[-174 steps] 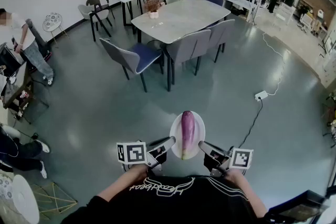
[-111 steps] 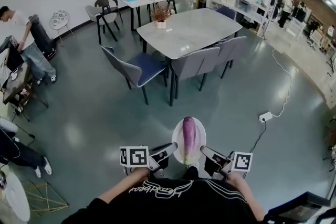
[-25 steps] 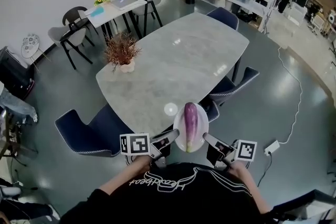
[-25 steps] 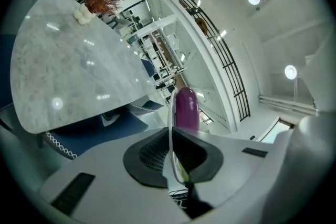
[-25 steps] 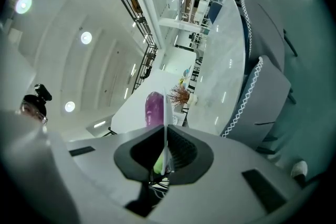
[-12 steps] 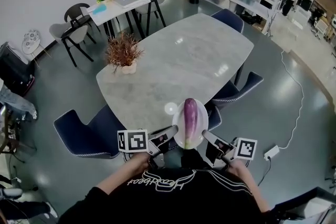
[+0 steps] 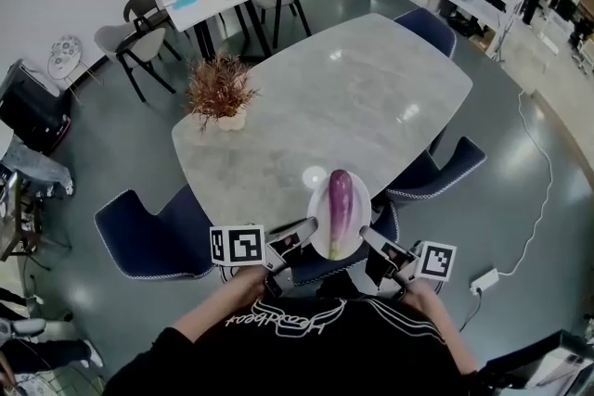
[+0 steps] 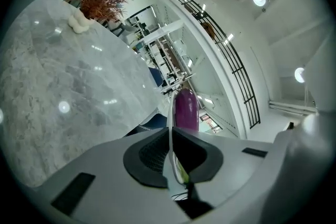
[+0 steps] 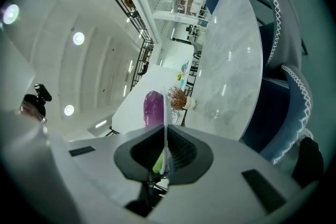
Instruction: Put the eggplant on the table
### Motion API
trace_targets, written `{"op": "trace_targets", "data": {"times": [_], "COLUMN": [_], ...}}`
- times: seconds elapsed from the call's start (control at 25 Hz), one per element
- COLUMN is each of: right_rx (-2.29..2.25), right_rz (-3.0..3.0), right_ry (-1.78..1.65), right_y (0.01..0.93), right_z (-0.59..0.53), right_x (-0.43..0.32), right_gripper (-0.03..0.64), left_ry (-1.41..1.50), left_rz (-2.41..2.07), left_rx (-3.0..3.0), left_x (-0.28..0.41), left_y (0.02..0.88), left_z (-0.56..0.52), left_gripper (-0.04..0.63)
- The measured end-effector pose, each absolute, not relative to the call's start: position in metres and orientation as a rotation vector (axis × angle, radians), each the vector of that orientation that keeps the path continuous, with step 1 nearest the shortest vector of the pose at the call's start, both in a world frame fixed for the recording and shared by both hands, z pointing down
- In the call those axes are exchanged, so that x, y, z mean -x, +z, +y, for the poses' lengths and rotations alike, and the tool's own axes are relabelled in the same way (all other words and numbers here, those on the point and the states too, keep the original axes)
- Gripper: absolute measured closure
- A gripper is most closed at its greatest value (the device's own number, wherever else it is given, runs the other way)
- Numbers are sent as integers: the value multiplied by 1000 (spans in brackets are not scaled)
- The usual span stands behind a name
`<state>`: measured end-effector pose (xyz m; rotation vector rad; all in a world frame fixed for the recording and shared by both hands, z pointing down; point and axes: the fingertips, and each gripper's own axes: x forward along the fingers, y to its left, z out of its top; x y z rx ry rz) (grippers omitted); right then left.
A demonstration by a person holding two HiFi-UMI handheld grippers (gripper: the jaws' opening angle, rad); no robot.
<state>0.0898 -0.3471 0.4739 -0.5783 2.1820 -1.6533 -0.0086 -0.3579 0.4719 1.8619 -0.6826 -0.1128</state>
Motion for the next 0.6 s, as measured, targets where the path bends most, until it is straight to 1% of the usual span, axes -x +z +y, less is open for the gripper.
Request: {"op": "trace_targets", "data": {"times": [0.6], "right_rx": [575], "right_rz": [2147], "right_ry": [-1784], "right_y": [504], "right_z": [-444], "right_x": [-90], "right_gripper": [598], "left_ry": [-149], "left_rz": [-765], "left_rx": [-1775], "left_x": [10], "left_y": [501], "left_z": [-448], "left_gripper": [569]}}
